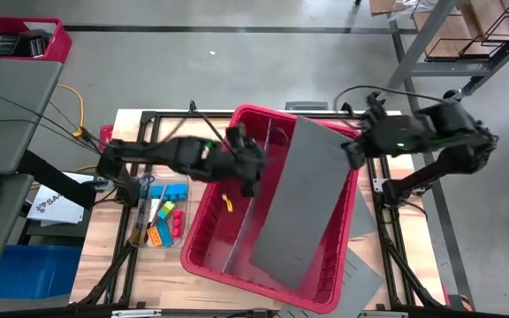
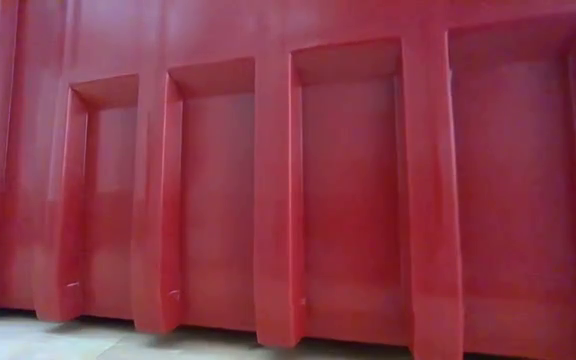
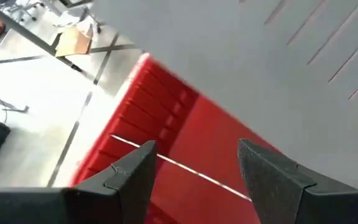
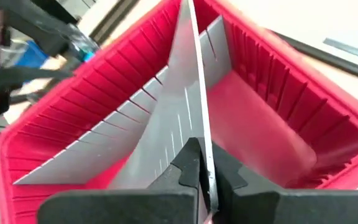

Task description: Sort Items/Unsort Items

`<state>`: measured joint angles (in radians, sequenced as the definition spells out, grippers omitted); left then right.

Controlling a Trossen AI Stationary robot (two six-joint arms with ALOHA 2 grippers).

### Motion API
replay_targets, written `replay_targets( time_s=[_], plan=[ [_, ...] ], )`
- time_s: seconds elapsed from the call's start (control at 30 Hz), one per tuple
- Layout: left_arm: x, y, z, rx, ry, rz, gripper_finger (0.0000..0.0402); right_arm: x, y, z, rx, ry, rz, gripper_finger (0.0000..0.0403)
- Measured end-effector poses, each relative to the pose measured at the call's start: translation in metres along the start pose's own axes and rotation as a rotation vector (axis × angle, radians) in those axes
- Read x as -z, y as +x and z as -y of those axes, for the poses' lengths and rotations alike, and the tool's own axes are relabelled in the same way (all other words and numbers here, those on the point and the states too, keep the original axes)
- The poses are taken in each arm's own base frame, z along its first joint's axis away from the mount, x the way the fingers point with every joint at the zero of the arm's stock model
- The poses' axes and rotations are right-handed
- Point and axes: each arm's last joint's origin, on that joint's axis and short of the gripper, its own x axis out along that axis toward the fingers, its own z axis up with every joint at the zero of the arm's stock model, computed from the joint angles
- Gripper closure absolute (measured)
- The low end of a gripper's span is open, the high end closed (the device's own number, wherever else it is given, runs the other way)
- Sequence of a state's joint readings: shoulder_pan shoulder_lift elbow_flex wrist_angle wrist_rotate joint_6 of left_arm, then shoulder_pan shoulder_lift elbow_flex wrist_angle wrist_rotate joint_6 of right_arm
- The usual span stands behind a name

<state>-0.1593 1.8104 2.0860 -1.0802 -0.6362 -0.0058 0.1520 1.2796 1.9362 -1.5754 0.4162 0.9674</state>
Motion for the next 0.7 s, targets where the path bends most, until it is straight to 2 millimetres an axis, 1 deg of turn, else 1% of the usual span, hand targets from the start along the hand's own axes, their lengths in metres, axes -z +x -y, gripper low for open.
replay_targets(
  time_s=[0.13,0.23,0.37,0.5,0.7],
  plan=[
    [-0.003,-0.007,-0.016,-0.011,-0.069,0.043,0.0179,0.004,-0.018,0.011,-0.029,-0.006,0.068,0.0403],
    [-0.004,-0.008,-0.019,-0.012,-0.093,0.056,0.0179,0.004,-0.023,0.015,-0.031,-0.002,0.094,0.0403],
    [-0.004,-0.004,-0.014,0.037,-0.092,0.047,0.0179,0.003,-0.023,0.016,-0.029,-0.018,0.100,0.0403],
    [-0.001,0.006,-0.006,0.060,-0.090,0.040,0.0179,0.003,-0.023,0.015,-0.027,-0.029,0.100,0.0403],
    [0.002,0.015,0.002,0.113,-0.108,0.045,0.0179,0.003,-0.022,0.015,-0.028,-0.027,0.098,0.0403]
  ],
)
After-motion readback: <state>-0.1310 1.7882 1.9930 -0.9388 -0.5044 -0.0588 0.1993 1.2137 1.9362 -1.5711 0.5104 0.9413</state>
